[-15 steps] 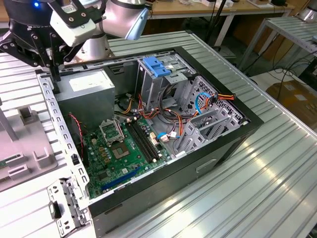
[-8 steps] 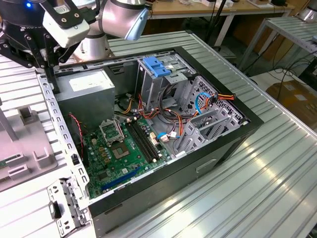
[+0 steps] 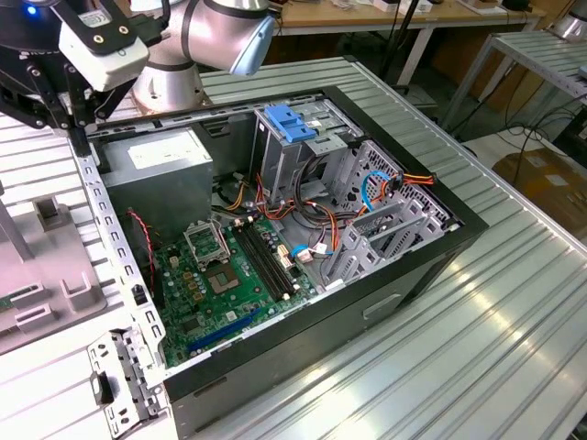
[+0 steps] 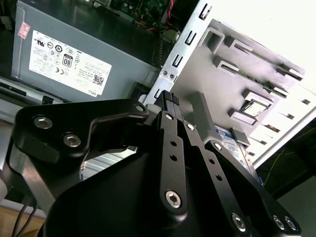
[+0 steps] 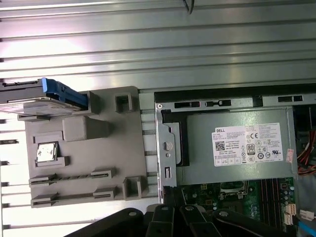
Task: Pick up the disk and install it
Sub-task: 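Reach for the disk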
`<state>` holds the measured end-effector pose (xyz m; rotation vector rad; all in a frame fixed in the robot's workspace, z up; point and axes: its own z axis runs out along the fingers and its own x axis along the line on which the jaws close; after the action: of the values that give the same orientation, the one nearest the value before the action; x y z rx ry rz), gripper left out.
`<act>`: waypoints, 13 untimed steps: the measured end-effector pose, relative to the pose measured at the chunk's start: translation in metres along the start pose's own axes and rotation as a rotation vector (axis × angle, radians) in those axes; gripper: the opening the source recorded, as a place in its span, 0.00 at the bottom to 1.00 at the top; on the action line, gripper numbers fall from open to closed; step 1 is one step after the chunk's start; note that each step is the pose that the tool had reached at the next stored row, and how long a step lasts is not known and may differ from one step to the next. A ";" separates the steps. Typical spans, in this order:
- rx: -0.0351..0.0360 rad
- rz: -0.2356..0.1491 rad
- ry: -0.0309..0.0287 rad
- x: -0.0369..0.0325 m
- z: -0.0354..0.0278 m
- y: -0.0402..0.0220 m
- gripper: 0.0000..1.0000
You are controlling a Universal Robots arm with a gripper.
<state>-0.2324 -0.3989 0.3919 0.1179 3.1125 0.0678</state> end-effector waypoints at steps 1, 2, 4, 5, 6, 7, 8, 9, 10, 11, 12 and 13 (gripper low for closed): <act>0.0000 0.000 0.0000 0.0020 0.0000 -0.0001 0.11; 0.0000 0.000 0.0000 0.0037 0.0000 -0.0003 0.11; 0.0000 0.000 0.0000 0.0064 -0.0001 -0.0005 0.11; 0.0000 0.000 0.0000 0.0077 -0.0001 -0.0006 0.11; 0.0000 0.000 0.0000 0.0101 -0.0001 -0.0008 0.11; 0.0000 0.000 -0.0001 0.0111 -0.0001 -0.0008 0.11; 0.0000 0.000 0.0000 0.0127 -0.0001 -0.0010 0.11; -0.0001 0.000 -0.0001 0.0144 -0.0001 -0.0011 0.11; 0.0000 0.000 0.0000 0.0155 -0.0001 -0.0012 0.11; 0.0000 0.000 -0.0001 0.0171 -0.0001 -0.0013 0.11; 0.0000 0.000 -0.0001 0.0186 -0.0001 -0.0014 0.11; 0.0000 0.000 0.0000 0.0202 -0.0001 -0.0015 0.11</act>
<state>-0.2526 -0.3989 0.3915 0.1180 3.1125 0.0678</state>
